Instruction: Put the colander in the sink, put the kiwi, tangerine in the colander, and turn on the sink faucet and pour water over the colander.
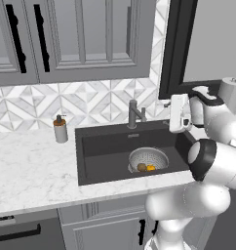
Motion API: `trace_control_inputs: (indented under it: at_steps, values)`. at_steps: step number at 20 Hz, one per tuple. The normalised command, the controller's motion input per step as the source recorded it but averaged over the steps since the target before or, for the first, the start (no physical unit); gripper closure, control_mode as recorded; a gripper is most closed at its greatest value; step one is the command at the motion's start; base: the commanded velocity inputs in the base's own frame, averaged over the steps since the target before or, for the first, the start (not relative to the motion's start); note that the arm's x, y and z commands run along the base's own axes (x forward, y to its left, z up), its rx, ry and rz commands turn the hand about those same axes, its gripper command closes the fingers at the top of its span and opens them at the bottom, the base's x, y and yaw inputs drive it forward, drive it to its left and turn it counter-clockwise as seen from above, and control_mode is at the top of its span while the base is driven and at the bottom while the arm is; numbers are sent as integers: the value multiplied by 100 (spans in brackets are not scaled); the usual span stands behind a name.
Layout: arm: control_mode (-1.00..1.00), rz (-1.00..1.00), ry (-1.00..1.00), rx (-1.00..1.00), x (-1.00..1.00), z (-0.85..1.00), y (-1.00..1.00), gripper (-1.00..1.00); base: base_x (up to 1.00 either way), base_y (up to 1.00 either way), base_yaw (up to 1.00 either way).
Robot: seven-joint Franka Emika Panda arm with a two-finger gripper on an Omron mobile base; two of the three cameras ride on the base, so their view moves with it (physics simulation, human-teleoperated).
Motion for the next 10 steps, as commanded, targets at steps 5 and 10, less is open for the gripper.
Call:
trace_control_inputs:
  at_steps: [5, 10]
  values:
    - [-100, 0, 0, 10, 24, -5, 0, -100, 0, 0, 0]
    - [-100, -3, 8, 16, 30, -14, -5, -100, 0, 0, 0]
